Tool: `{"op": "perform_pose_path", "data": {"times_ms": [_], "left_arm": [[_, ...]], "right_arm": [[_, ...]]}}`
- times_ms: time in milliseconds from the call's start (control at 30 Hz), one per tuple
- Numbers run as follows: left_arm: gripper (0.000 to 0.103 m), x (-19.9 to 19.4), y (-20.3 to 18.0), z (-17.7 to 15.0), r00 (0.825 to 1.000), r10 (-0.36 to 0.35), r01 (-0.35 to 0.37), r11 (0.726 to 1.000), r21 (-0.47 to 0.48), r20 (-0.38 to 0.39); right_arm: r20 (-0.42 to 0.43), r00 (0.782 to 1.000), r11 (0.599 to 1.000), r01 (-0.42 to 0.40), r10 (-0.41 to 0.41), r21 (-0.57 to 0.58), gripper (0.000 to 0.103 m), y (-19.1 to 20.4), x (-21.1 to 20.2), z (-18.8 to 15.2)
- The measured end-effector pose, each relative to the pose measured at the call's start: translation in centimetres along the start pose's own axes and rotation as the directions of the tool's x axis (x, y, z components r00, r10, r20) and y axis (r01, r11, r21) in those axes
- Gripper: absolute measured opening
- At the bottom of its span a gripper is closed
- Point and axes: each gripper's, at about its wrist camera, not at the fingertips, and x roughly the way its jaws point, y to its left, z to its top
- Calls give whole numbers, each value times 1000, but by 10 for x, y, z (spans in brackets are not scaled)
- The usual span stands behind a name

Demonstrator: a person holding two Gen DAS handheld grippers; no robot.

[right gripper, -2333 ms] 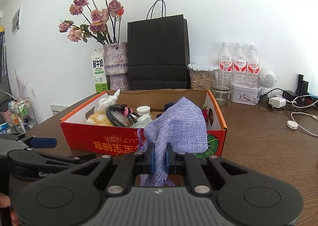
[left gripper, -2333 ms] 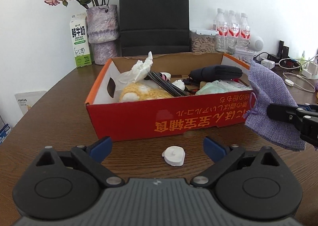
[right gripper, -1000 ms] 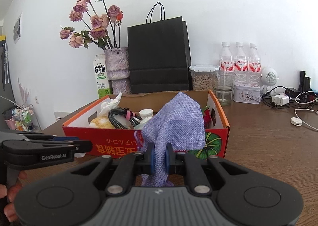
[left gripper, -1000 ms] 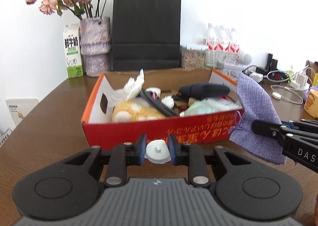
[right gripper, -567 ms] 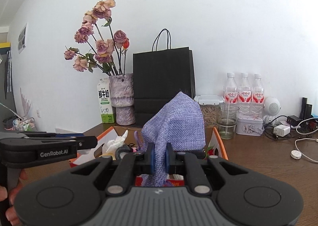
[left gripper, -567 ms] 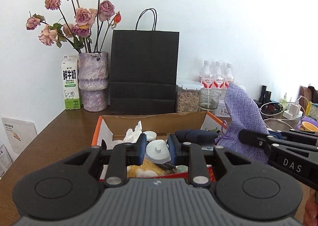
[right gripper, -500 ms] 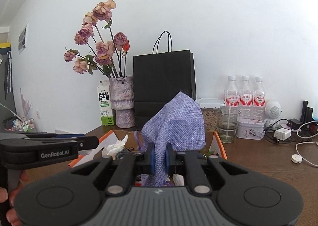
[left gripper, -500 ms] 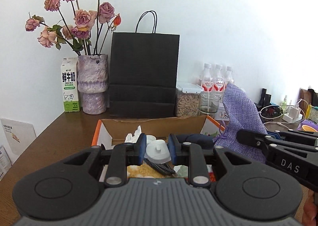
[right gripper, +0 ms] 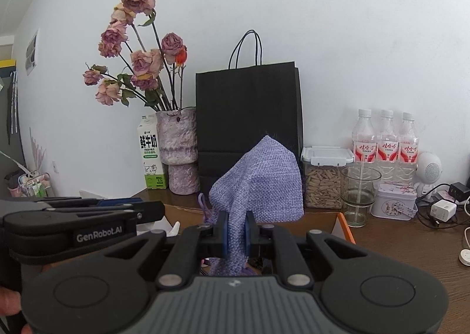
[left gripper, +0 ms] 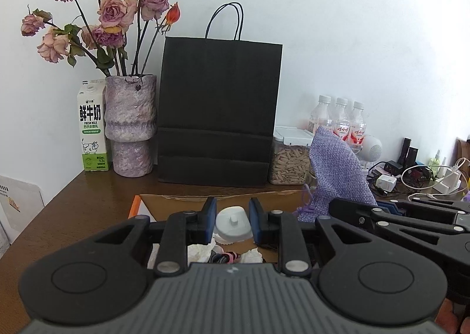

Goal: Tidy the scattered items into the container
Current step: 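Carry the white item and purple bag over the box with both tools, then open the left tool to drop the white item into the box while the right tool drops the bag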

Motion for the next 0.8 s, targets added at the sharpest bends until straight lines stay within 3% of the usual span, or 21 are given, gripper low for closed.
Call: {"op": "perform_pose_path", "data": {"times_ms": [267, 500, 600, 633, 667, 700, 733, 800], "left_arm": [[25, 39, 4, -9, 997, 18, -16, 999, 34, -70], [25, 41, 4, -12, 997, 23, -20, 999, 41, -76], [28, 35, 4, -10, 998, 27, -26, 999, 25, -63], [36, 32, 4, -9, 998, 29, -28, 999, 23, -57], [55, 29, 4, -8, 998, 36, -35, 999, 20, -48], [64, 26, 4, -7, 998, 53, -52, 998, 16, -35], [77, 22, 4, -5, 997, 76, -76, 997, 16, -15], [92, 14, 6, -1, 995, 101, -102, 995, 13, 24]], "right_arm": [[-98, 995, 1000, -10, 11, 3, 10, -11, 41, -14], [-140, 990, 1000, -6, 6, -3, 13, -13, 50, -23], [-134, 991, 1000, 10, -8, 13, 29, -14, 46, -21], [-133, 991, 1000, 15, -12, 24, 44, -15, 44, -20], [-130, 991, 999, 18, -14, 31, 53, -16, 41, -18], [-125, 992, 999, 20, -16, 36, 73, -17, 39, -17], [-117, 993, 999, 24, -19, 38, 83, -17, 37, -16], [-102, 994, 999, 41, -38, 34, 92, -18, 31, -12]]}}
